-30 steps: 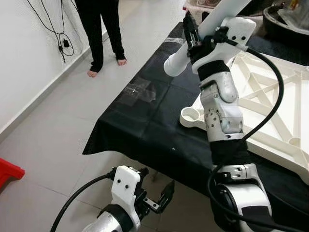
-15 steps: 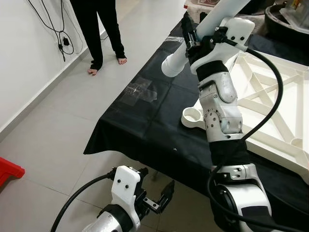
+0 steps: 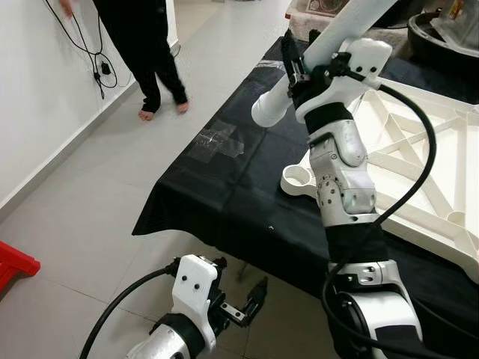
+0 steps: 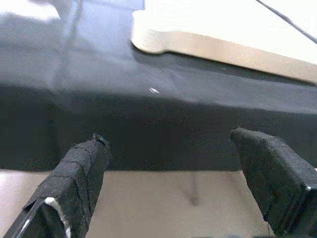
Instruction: Building children table
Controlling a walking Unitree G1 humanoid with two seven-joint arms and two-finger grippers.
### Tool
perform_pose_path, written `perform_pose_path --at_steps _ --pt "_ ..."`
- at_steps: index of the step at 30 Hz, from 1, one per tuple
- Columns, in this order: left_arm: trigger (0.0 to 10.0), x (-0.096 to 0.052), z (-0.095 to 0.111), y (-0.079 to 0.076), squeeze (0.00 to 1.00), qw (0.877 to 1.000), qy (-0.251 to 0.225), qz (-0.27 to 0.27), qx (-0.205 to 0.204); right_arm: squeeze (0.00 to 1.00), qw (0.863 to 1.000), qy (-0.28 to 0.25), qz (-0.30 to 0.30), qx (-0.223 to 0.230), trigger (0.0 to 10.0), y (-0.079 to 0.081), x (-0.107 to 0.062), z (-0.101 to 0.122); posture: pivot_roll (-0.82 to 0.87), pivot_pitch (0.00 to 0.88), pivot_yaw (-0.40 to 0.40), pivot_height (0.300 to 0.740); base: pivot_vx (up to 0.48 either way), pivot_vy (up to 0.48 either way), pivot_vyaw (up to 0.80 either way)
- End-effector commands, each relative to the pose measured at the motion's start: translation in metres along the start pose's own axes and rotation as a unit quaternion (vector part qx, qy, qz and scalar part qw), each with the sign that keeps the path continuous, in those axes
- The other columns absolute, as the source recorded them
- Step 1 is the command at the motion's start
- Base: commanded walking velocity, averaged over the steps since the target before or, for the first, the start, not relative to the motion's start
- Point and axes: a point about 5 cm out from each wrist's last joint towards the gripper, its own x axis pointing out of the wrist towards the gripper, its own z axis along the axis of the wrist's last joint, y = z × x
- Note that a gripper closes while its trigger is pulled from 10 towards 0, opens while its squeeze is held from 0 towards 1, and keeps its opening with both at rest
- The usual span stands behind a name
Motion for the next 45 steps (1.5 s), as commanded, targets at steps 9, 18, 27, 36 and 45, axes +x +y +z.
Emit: perform_pose_path --at_steps 9,18,27,36,45 --pt "10.0 0.009 0.03 0.041 0.0 0.986 -0.049 0.106 0.123 0.0 0.997 0.066 0.034 -0.013 10.0 -0.007 -0.028 -0.016 0.07 0.101 -0.089 0.74 0.0 0.0 0.0" --pt "10.0 0.012 0.049 0.065 1.0 0.966 -0.075 0.147 0.201 0.0 0.991 0.118 0.053 0.026 10.0 -0.004 -0.058 -0.026 0.06 0.087 -0.084 0.74 0.0 0.0 0.0" --pt "10.0 0.028 0.04 0.057 0.0 0.973 -0.06 0.096 0.201 0.0 0.982 0.153 0.086 0.07 10.0 0.016 -0.08 -0.033 0.06 0.073 -0.078 0.74 0.0 0.0 0.0" --pt "10.0 0.032 0.036 0.059 0.0 0.973 -0.056 0.085 0.205 0.0 0.975 0.17 0.111 0.094 10.0 0.026 -0.089 -0.033 0.06 0.067 -0.077 0.74 0.0 0.0 0.0" --pt "10.0 0.037 0.034 0.059 0.0 0.975 -0.056 0.068 0.205 0.0 0.967 0.176 0.139 0.121 10.0 0.036 -0.094 -0.029 0.06 0.06 -0.075 0.74 0.0 0.0 0.0"
